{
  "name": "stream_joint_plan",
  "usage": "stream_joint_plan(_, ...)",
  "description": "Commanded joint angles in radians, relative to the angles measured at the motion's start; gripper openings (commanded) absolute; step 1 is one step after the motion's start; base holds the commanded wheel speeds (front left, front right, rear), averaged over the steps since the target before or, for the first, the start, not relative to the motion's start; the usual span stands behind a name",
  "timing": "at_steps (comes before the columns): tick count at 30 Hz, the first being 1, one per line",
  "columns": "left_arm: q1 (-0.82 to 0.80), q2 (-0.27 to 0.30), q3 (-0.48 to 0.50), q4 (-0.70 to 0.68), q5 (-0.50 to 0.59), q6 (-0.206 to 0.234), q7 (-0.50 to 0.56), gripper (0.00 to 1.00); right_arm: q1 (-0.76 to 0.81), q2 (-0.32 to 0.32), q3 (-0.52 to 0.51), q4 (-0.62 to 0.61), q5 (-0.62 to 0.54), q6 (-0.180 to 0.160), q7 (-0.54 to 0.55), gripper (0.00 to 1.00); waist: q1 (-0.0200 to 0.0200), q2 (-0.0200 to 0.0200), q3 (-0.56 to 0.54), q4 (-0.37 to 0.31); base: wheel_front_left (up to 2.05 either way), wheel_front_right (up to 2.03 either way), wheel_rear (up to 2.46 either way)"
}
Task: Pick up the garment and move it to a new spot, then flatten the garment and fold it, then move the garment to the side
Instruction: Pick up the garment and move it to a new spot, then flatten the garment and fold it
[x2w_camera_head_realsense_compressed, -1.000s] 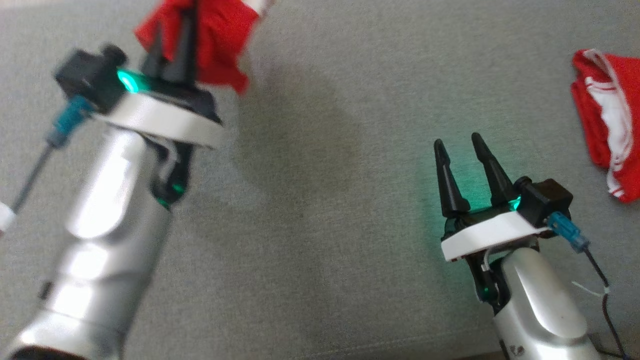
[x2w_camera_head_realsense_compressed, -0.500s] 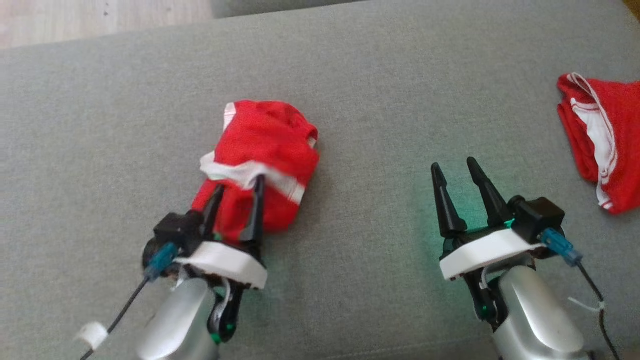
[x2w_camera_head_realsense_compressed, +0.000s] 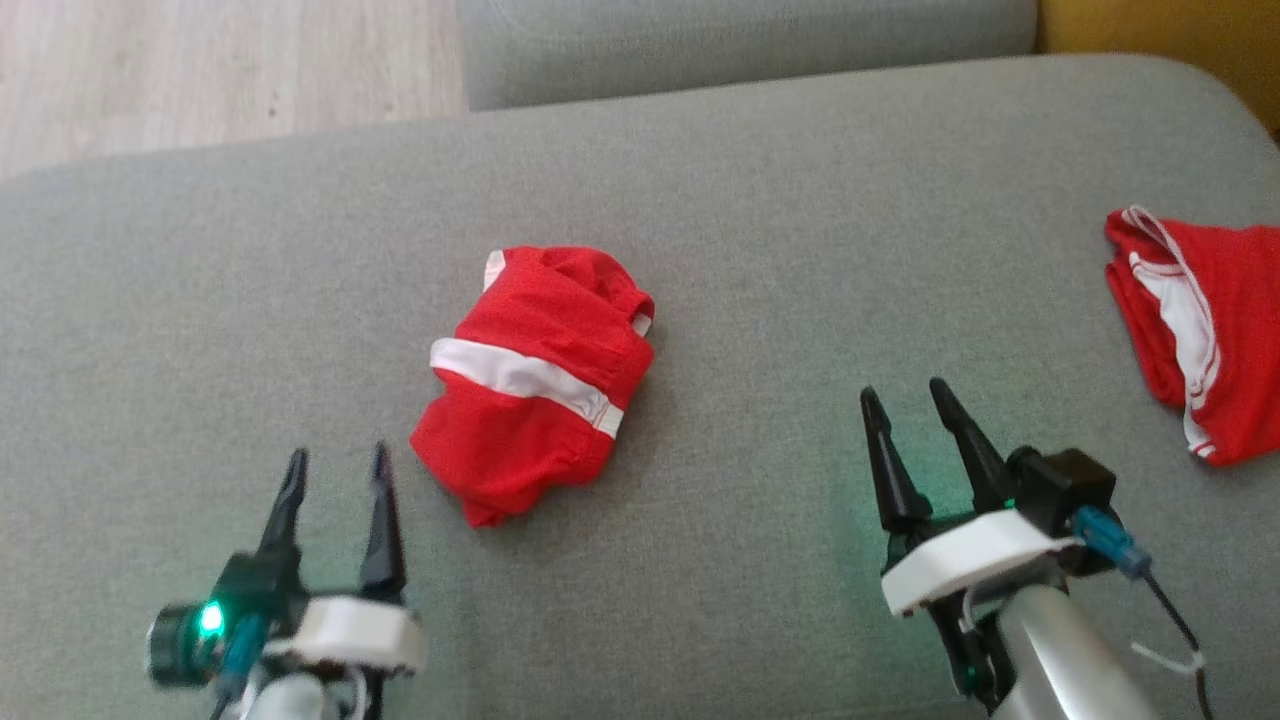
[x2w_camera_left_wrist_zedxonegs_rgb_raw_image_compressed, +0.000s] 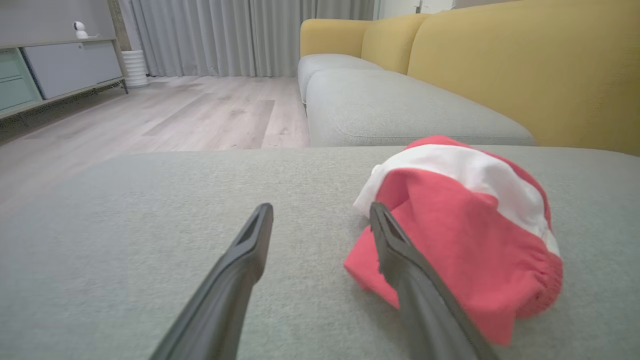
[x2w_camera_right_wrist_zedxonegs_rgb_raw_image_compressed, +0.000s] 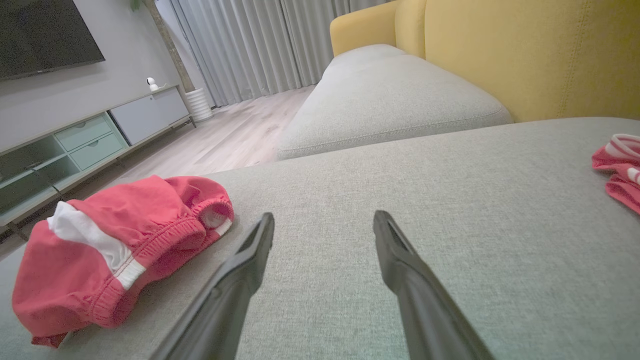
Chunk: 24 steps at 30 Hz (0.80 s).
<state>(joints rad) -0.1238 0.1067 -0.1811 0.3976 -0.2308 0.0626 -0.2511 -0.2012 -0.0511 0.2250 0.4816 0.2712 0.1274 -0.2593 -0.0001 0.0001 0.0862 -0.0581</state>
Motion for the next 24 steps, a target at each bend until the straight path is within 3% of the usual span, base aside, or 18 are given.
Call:
stream_joint_plan(1, -0.009, 0.008, 0.051, -0.042, 0.02, 0.008, -0.011, 1.0, -0.006, 0.001, 0.02, -0.025, -0.007, 0.003, -0.002, 1.0, 0.0001, -0.0001, -0.017, 0.003, 0.0, 0.0, 0.0)
stream_joint_plan(7, 0.119, -0.016, 0.155, -0.105, 0.089, 0.021, -0.011, 1.0, 0.037, 0.001, -0.024, -0.006, -0.021, 0.003, -0.002, 1.0, 0.0001, -0.0001, -0.058, 0.008, 0.0, 0.0, 0.0)
stream_joint_plan(14, 0.148, -0.041, 0.19, -0.118, 0.118, 0.0, -0.011, 1.0, 0.062, 0.001, -0.047, 0.005, -0.039, 0.003, -0.002, 1.0, 0.0001, -0.0001, -0.067, 0.022, 0.0, 0.0, 0.0)
stream_joint_plan(24, 0.094, -0.055, 0.149, -0.113, 0.13, -0.041, -0.011, 1.0, -0.015, 0.001, 0.18, 0.061, 0.093, 0.003, -0.002, 1.0, 0.0001, -0.0001, -0.002, 0.121, 0.0, 0.0, 0.0)
